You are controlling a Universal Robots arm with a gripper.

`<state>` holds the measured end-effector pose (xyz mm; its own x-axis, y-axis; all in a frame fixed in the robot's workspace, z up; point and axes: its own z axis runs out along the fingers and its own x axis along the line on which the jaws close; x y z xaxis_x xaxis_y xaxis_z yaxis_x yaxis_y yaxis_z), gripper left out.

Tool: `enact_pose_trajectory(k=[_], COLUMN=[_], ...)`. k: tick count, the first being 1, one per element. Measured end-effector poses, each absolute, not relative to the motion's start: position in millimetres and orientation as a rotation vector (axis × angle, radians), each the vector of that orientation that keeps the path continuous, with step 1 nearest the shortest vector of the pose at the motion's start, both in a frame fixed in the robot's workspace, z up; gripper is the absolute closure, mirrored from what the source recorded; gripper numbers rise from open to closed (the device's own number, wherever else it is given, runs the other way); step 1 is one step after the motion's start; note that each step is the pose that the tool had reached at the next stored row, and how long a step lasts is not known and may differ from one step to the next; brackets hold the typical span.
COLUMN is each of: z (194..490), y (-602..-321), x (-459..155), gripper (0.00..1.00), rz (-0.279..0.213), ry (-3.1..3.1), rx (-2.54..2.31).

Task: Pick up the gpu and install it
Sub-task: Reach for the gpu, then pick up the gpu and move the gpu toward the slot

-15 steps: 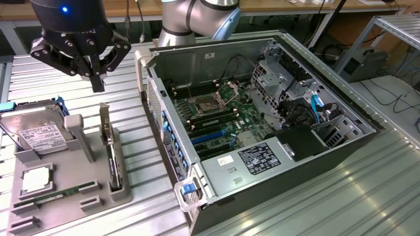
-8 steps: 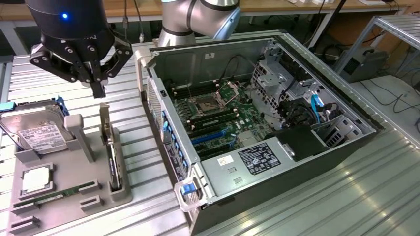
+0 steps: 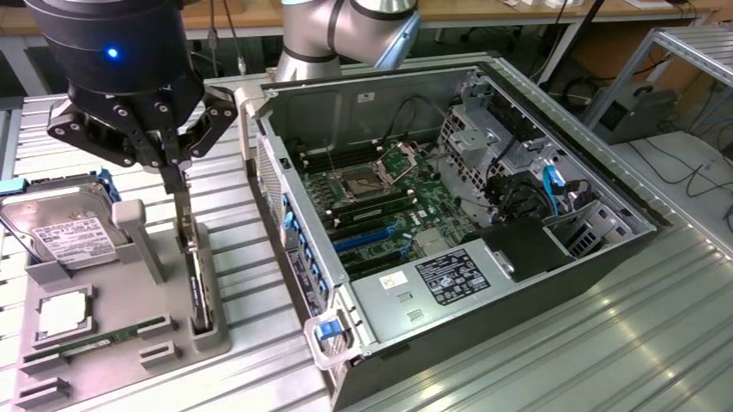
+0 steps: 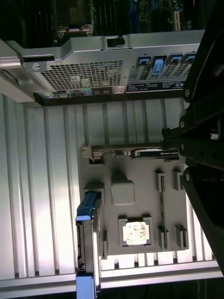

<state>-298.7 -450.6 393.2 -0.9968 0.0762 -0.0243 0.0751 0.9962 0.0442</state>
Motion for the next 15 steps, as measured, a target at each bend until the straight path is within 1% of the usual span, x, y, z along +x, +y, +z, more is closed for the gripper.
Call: enact_pose_trajectory(k=[3,15], z=[393.1,392.7], y=[-456.1,-456.3], x=[-299.0,-310.8], gripper=[0.89,0.89], rz=[0.068,0.068], ry=[3.113,3.112], rx=[0.118,0.118])
